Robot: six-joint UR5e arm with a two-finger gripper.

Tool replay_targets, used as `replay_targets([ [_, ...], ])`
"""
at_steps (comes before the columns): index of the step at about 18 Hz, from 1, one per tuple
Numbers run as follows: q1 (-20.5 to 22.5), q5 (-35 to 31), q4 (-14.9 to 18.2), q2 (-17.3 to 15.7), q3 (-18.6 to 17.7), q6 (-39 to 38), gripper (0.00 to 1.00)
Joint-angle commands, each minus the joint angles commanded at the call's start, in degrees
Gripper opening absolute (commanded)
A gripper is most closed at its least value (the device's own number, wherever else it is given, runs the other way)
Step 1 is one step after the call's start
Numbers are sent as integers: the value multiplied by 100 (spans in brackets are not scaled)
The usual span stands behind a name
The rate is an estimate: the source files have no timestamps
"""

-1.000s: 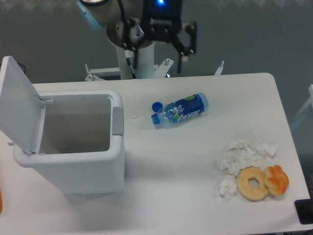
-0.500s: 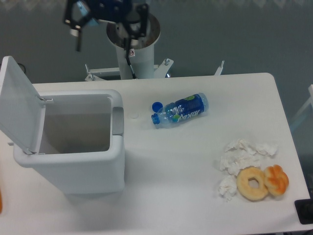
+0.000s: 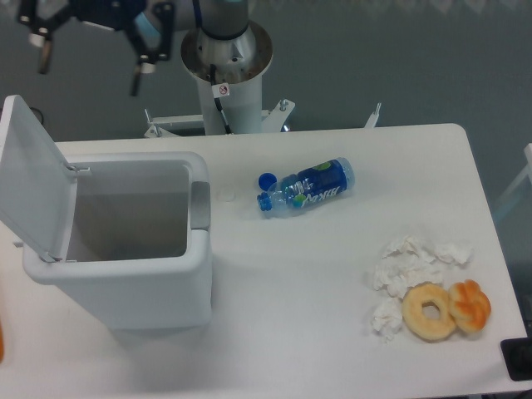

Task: Close the trash can
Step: 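Swing the gripper over to the open lid of the trash can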

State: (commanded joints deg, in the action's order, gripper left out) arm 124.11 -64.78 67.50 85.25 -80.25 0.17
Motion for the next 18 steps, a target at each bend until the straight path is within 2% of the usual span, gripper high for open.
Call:
replay_targets([
  [4,-325,-123,-9,167,18,44,100],
  [8,-440,-132,-87,351,9,44,100],
  [12,-738,-579,-281,606,18,18,100],
  [18,-774,-738,-290,695,-9,0,100],
])
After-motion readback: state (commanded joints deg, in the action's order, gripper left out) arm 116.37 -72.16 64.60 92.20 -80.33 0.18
